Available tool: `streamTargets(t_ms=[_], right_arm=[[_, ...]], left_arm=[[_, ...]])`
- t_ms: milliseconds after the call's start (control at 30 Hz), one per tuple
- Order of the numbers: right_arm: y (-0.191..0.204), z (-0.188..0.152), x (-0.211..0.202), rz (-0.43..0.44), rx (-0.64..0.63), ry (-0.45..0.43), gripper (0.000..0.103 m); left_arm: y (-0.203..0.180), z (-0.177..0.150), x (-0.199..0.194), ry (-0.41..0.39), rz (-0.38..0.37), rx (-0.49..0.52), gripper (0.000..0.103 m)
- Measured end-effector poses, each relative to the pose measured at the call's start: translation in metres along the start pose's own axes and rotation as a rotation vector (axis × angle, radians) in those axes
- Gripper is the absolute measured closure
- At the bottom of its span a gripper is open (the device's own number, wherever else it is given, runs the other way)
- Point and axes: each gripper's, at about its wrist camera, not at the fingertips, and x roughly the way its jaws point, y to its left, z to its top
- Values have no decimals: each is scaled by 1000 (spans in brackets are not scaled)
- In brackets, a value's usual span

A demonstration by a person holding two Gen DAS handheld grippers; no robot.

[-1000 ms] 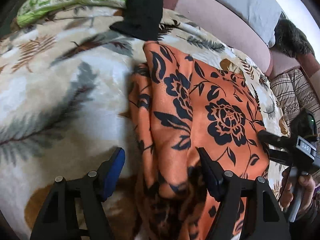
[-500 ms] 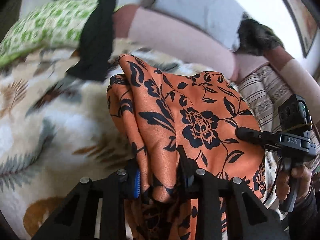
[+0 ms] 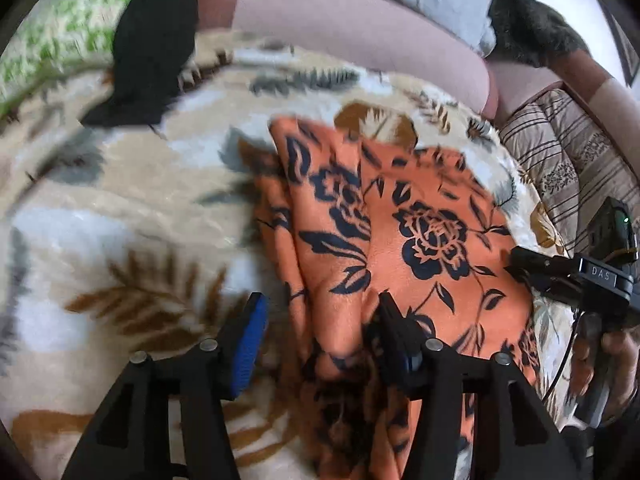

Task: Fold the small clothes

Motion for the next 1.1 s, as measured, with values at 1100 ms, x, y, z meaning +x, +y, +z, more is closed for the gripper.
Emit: streamTargets(t_ms=[1100], right_arm=[[45, -9, -18, 284, 14, -32, 33]], left_arm=[[2, 17, -13, -56, 108, 26, 36]])
